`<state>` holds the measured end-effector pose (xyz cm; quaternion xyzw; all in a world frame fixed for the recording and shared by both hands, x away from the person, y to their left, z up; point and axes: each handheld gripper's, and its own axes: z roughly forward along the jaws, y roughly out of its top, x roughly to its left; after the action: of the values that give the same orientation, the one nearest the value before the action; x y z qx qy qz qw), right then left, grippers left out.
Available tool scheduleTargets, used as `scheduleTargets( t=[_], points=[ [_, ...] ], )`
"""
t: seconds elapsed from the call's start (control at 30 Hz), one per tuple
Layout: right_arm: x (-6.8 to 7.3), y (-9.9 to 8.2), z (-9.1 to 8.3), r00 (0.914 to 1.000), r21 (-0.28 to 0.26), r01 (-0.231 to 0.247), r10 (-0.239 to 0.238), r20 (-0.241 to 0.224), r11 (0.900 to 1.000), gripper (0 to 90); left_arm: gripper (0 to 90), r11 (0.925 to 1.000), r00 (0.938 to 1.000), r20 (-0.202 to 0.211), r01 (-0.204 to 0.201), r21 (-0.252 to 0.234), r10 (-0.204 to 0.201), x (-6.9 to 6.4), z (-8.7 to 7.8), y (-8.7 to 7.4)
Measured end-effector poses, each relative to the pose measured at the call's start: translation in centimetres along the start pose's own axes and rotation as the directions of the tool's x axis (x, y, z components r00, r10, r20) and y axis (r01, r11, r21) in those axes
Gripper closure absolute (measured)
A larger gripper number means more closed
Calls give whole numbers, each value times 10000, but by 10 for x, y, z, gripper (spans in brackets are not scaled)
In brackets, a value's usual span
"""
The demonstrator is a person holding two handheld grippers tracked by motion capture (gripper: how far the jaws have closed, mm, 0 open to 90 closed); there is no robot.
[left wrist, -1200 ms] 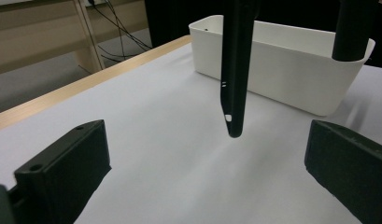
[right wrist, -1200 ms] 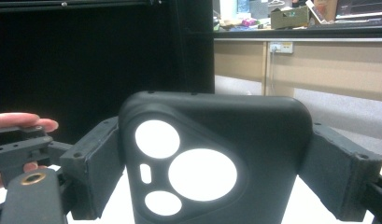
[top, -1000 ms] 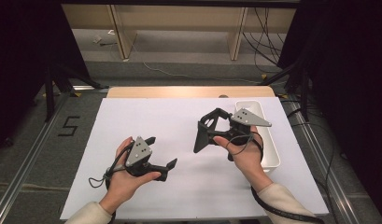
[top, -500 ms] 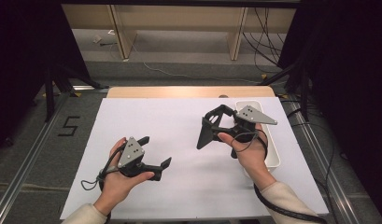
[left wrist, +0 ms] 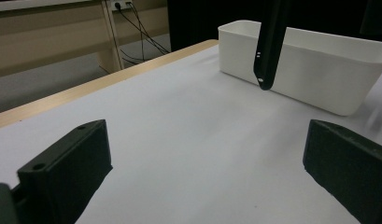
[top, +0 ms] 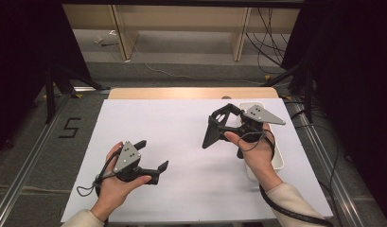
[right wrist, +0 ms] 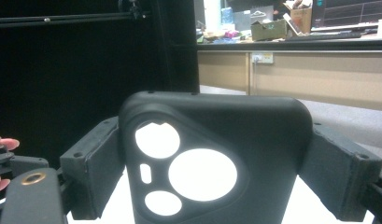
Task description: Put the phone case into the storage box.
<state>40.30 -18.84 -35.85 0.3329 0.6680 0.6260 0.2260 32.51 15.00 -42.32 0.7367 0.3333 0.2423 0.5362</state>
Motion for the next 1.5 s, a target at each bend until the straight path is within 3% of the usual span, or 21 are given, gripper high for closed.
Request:
scheduleTargets(
  t=[1.5],
  points=[
    [-28, 21, -22, 9955, -657, -279, 337, 890, 9974, 150, 17, 9998, 9996, -246, 153, -121, -156, 4, 0, -2]
  ],
)
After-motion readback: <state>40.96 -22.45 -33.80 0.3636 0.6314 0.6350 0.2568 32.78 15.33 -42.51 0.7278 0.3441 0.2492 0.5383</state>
